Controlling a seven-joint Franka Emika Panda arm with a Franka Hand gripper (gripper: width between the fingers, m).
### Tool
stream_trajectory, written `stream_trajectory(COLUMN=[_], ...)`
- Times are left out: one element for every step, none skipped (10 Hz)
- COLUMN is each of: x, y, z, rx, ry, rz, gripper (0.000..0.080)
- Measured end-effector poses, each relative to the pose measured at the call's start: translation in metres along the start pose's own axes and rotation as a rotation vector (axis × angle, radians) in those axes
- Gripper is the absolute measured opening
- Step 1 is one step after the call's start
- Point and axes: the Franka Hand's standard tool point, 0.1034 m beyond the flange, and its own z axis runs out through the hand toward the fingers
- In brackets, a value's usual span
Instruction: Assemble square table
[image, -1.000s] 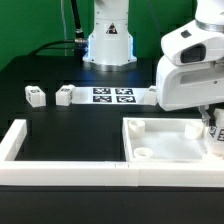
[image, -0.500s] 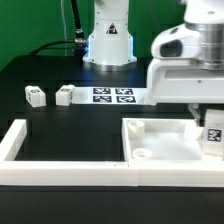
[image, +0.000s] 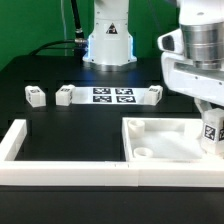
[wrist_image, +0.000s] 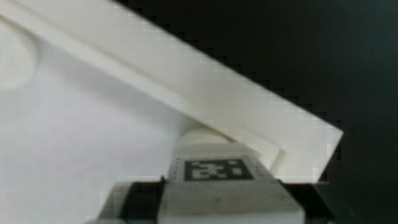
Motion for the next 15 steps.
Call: stream_trajectory(x=[0.001,0.0,0.0,0.0,-0.002,0.001,0.002,0.002,0.002,0.004,0.01,0.015,0.016,0.016,0.015], y=[-0.001,0.0,0.0,0.001,0.005,0.005,0.004,0.003,0.004,0.004,0.001,-0.003,-0.004,-0.003,-0.004], z=[0.001,0.001,0.001,0.002,-0.001,-0.003,-0.002,-0.002,-0.002,-0.002,-0.002,-0.002,-0.002,-0.002,-0.002], rx=[0.006,0.006,0.006,-0.006,-0.068,-0.089,-0.103,-0.1,-0.1,-0.104,-0.116,-0.122,-0.126,-0.125,-0.122], ry=[0.0,0.0,0.0,0.003,0.009,-0.009,-0.007,-0.007,-0.01,-0.007,0.035,0.07,0.07,0.07,0.07], rz=[0.021,-0.008,-0.029,-0.08,-0.345,-0.556,-0.691,-0.738,-0.81,-0.899,-1.136,-1.347,-1.414,-1.41,-1.375], gripper=[0.029,0.0294,0.0294,0.0505,0.0616,0.0616,0.0643,0.0648,0.0648,0.0648,0.0648,0.0648,0.0648,0.0647,0.0507])
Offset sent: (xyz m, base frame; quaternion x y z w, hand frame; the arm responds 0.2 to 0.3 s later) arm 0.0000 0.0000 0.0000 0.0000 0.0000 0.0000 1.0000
